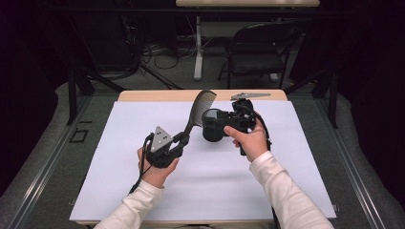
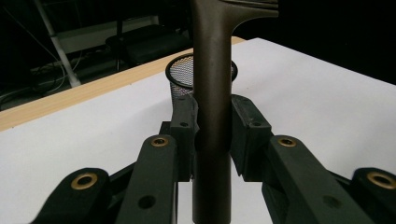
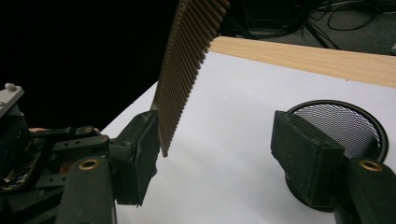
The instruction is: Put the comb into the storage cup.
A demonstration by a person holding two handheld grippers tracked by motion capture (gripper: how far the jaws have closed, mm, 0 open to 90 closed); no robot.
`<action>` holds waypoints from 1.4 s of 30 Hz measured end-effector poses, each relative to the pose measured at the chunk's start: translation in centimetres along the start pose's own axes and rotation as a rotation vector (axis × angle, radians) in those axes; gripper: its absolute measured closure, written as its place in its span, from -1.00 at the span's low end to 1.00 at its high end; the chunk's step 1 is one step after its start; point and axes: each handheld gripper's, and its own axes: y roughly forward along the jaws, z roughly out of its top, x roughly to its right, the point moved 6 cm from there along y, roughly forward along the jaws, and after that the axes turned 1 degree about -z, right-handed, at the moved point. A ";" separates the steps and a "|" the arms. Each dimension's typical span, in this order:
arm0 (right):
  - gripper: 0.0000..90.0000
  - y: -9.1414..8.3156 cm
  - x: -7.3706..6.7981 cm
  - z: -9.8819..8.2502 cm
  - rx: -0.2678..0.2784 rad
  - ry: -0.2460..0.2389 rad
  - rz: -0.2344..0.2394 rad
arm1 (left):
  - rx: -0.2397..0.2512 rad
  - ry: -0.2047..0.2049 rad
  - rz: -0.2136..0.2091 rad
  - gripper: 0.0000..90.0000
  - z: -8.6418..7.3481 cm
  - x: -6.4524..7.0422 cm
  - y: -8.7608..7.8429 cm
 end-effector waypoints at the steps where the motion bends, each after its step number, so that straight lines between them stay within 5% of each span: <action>1: -0.28 0.0 -0.1 0.0 0.000 0.001 0.003 | 0.000 -0.001 -0.001 0.61 0.0 0.0 0.0; 17: -0.14 1.1 0.0 0.9 0.019 0.030 0.035 | -0.005 0.007 -0.013 0.61 -0.2 0.5 0.2; 42: 0.39 1.6 0.2 1.3 0.044 0.080 0.121 | -0.016 0.017 -0.024 0.61 -0.5 1.0 0.5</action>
